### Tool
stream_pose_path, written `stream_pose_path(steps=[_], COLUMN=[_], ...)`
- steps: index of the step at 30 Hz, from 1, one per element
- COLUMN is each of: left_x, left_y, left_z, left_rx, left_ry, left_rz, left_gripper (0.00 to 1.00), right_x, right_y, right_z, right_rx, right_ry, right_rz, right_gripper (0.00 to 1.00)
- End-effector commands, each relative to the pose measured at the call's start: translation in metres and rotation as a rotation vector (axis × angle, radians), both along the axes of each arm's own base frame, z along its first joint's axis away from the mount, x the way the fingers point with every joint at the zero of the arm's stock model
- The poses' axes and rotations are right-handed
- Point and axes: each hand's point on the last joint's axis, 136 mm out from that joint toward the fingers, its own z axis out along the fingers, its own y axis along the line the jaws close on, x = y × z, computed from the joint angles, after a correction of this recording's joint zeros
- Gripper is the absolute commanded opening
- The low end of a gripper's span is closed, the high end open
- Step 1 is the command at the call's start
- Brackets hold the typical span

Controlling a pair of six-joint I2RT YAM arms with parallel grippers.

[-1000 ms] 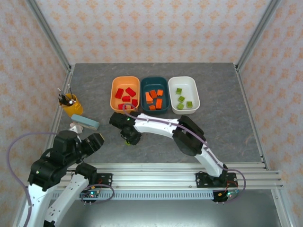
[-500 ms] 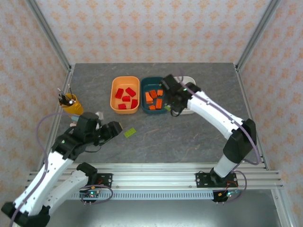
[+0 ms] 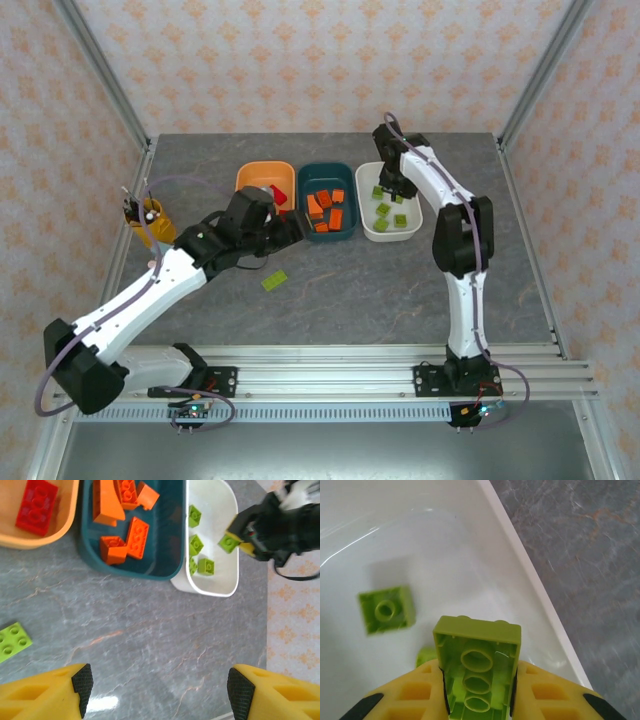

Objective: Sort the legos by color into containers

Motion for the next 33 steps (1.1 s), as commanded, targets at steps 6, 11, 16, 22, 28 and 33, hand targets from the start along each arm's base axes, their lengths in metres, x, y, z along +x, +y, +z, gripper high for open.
stream_pose_path(steps=[6, 11, 16, 22, 28, 33], left_x=[0.016, 0.009, 0.001, -0.027, -0.069, -0.101], left_y=[0.0, 0.007, 0.021, 0.084, 0.134, 0.165], left_z=[0.013, 0.007, 0.008, 0.018, 0.009, -0.007], left_rx=[0.021, 0.033, 0.062, 0.221, 0.306, 0.351], left_ry=[-0.055, -0.044, -0.051, -0.061, -0.046, -0.014], left_rz=[0.059, 0.075, 0.109, 0.265, 0.342, 0.381], left_gripper=[0.74, 0.74, 0.74, 0.74, 0.74, 0.74], right_x=[0.021, 0.023, 0.018, -0.028, -0.129, -0.189], right_y=[-0.006, 0.002, 0.011, 0.079, 0.17, 0.224], right_z=[-0.019, -0.001, 0.038, 0.084, 0.066, 0.045], right_rx=[-0.05, -0.018, -0.019, 0.096, 0.24, 0.343], right_ry=[0.078, 0.04, -0.034, -0.151, -0.082, 0.001], right_rz=[0.065, 0.072, 0.092, 0.245, 0.332, 0.272], right_gripper=[0.41, 0.56, 0.58, 0.6, 0.64, 0.65])
